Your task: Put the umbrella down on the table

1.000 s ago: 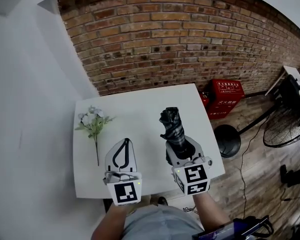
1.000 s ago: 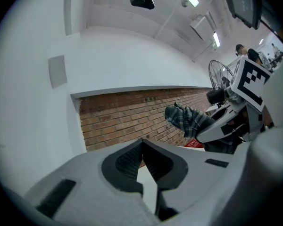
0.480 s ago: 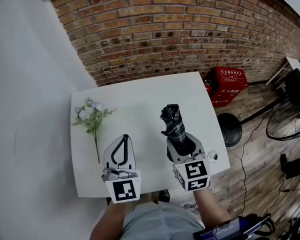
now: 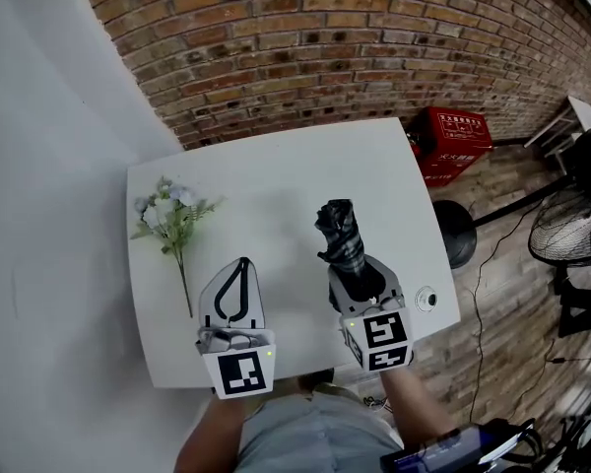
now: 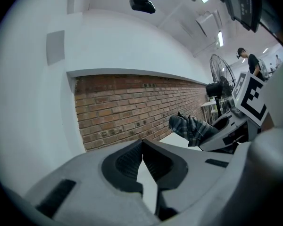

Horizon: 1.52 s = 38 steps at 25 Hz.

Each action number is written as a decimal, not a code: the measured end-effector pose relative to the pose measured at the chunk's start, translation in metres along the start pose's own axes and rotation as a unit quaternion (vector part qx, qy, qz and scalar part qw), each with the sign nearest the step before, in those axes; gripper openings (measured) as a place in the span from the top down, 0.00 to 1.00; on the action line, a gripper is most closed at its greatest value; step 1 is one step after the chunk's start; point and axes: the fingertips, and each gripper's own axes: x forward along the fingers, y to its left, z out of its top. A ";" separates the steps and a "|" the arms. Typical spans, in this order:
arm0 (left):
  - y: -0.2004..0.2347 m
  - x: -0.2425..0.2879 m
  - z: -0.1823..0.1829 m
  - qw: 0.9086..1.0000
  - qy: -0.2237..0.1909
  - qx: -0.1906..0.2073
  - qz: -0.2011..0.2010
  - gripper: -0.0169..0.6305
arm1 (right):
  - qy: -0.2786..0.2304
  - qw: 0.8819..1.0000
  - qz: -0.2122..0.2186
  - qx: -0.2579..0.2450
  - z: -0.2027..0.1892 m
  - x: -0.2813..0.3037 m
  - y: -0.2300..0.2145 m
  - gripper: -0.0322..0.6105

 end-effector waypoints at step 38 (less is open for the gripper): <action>0.017 0.028 -0.054 0.999 0.049 -0.008 -0.003 0.96 | 0.085 0.996 0.008 0.027 -0.074 0.053 0.002 0.65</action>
